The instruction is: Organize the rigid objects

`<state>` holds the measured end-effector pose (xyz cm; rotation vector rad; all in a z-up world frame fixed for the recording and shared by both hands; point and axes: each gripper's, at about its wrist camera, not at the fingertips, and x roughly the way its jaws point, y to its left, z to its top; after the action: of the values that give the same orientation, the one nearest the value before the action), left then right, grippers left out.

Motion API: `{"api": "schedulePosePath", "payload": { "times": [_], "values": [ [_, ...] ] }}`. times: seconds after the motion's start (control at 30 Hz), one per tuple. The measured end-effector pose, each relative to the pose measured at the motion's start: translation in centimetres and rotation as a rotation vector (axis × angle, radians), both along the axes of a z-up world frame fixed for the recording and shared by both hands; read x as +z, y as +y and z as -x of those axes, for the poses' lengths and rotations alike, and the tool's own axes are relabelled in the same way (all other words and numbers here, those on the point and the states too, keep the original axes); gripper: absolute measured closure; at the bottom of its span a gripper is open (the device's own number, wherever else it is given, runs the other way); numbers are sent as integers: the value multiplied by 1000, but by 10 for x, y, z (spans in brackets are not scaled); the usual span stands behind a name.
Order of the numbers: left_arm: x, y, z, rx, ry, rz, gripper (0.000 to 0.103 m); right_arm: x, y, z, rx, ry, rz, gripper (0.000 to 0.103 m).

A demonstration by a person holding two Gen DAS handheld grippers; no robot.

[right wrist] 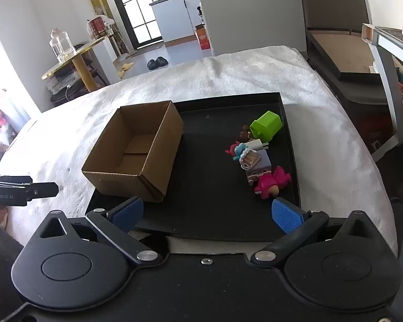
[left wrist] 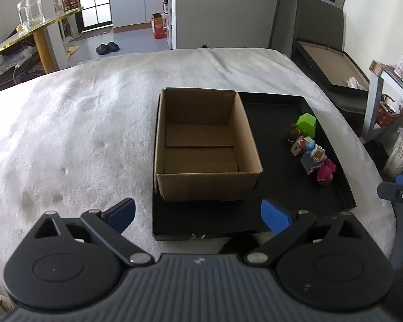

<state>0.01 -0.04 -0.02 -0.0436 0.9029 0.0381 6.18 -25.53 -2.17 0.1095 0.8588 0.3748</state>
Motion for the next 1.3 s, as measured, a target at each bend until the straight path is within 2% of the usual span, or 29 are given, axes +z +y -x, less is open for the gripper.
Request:
{"api": "schedulePosePath", "payload": {
  "times": [0.17, 0.4, 0.47, 0.83, 1.3],
  "values": [
    [0, 0, 1, 15, -4, 2, 4, 3, 1, 0, 3, 9, -4, 0],
    [2, -25, 1, 14, -11, -4, 4, 2, -7, 3, -2, -2, -3, 0],
    [7, -14, -3, -15, -6, 6, 4, 1, -9, 4, -5, -3, -3, 0],
    [16, -23, -2, -33, -11, -4, 4, 12, -14, 6, -16, 5, -16, 0],
    [17, -19, 1, -27, -11, 4, 4, 12, -17, 6, -21, -1, -16, 0]
  ]
}}
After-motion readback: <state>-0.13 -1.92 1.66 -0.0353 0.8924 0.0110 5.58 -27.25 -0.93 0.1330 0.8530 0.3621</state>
